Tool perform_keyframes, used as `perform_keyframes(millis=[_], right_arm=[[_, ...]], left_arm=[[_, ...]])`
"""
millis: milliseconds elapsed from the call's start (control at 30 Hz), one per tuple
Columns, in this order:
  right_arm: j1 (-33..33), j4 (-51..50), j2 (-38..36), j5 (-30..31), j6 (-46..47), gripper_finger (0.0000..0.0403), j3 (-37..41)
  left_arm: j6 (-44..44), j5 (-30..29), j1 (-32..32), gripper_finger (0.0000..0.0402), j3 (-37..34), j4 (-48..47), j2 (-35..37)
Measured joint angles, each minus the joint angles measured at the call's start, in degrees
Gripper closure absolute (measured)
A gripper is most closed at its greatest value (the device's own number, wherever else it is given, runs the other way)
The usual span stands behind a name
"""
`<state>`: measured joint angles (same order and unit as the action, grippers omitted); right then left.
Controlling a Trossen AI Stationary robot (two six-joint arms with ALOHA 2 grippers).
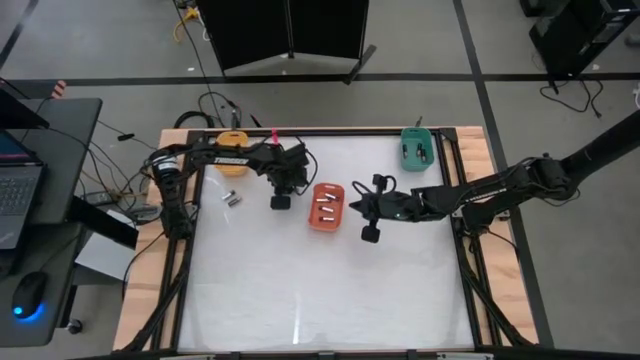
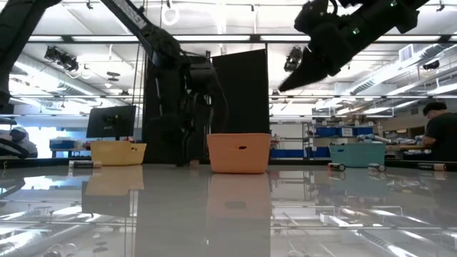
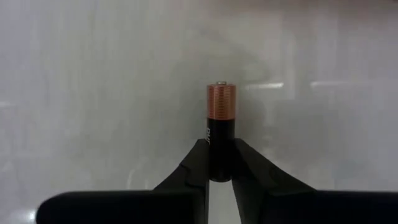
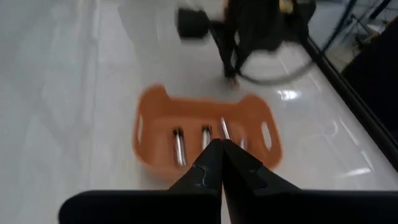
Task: Sort batteries
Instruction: Put the black-brown battery into the green bin
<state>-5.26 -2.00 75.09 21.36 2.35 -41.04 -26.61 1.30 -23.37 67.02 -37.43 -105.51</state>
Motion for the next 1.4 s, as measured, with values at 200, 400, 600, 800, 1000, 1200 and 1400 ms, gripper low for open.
perform_keyframes(millis=[200, 400, 600, 800, 1000, 1200, 1400], right_arm=[[1.0, -4.1, -0.1, 0.4, 0.0, 0.0393, 1.0], [2.1, 14.4, -0.1, -3.3, 1.4, 0.0393, 8.9], [2.1, 39.6, 0.5, -4.1, 5.8, 0.0387, 15.8], [2.0, 44.9, 4.0, -5.4, 6.7, 0.0370, 12.4], [1.9, 44.8, 6.4, -5.5, 6.0, 0.0339, 7.3], [1.2, 46.1, 6.4, -5.5, 5.4, 0.0291, 5.2], [0.9, 46.1, 6.4, -5.5, 5.4, 0.0255, 3.6]], left_arm=[[4.9, 7.9, -0.4, 0.0354, -5.4, 8.5, 7.5], [14.1, 12.3, 0.4, 0.0354, -19.1, 33.6, 17.0], [31.1, 21.1, 2.3, 0.0354, -33.4, 72.6, 20.8], [40.4, 20.9, 6.5, 0.0354, -37.3, 92.3, 20.3], [38.5, 17.5, 11.3, 0.0354, -34.6, 92.1, 20.2], [36.8, 13.5, 14.2, 0.0354, -33.7, 92.0, 20.2], [35.2, 11.3, 15.4, 0.0354, -32.5, 91.2, 19.8]])
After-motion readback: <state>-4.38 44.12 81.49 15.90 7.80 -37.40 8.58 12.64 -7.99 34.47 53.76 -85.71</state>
